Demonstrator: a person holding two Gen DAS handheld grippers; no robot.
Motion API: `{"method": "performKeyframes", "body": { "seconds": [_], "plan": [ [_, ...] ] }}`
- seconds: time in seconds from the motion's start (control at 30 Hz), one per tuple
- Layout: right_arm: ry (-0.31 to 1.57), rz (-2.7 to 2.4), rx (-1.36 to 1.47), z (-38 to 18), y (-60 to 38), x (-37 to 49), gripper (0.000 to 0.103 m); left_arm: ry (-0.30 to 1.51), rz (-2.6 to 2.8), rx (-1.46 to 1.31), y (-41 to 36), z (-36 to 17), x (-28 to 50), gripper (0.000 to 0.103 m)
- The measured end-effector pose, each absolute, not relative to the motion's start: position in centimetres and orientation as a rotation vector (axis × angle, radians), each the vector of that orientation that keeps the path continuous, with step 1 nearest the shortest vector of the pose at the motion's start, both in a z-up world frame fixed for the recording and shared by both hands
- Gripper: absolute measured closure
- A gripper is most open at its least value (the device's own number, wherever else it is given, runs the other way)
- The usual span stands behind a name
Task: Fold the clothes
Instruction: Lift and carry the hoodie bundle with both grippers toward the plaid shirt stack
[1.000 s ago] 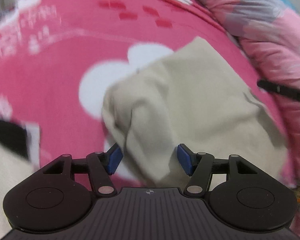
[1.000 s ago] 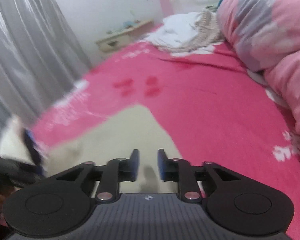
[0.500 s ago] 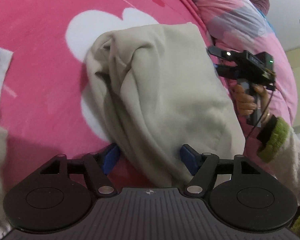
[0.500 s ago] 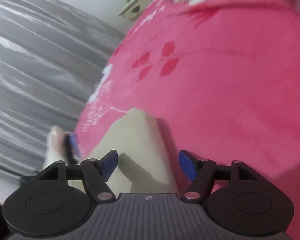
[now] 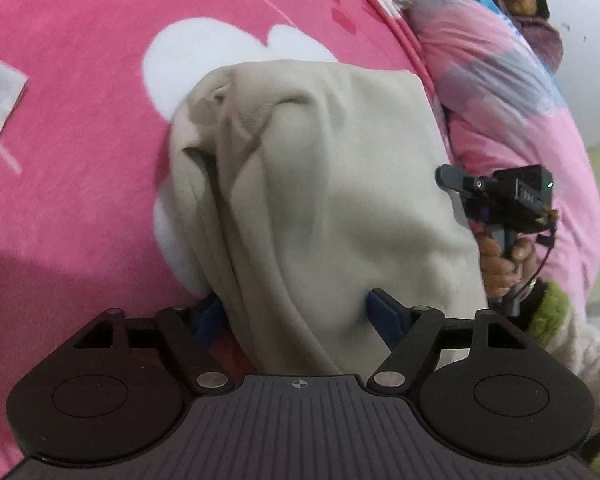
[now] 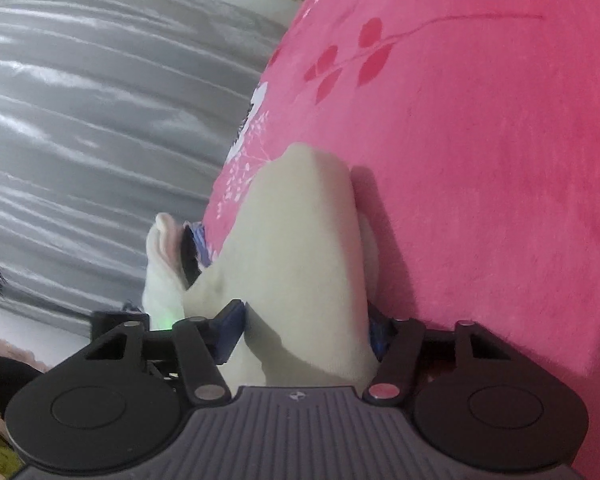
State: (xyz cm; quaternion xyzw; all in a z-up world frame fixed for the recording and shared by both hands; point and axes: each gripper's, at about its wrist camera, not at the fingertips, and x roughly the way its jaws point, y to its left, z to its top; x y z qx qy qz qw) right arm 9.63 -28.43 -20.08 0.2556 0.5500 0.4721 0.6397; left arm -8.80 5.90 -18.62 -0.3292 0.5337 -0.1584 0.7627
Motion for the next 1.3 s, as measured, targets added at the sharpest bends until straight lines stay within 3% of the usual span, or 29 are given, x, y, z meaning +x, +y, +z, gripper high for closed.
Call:
{"method": "performKeyframes", "body": {
  "seconds": [0.2, 0.4, 0.97, 1.3],
  "plan": [
    [1.182, 0.999, 0.467, -17.9, -27.5, 7.9, 0.062, 1.113, -0.34, -0.613, 4.7, -17.0, -9.1, 0.056],
    [1.035, 0.962, 0.388, -13.9, -27.2, 4.4, 0.068, 1.062, -0.353, -0.645, 5.4, -15.7, -9.3, 0.066],
    [0.824, 0.947, 0.446, -7.2, -28.6, 0.6, 0.069, 0.824, -0.44, -0.642, 6.2, -7.9, -11.4, 0.069],
    [0.74, 1.082, 0.495, -2.6, -24.1, 1.9, 0.069, 0.56, -0.334, -0.565, 9.1, -1.5, -15.4, 0.069]
  ]
}}
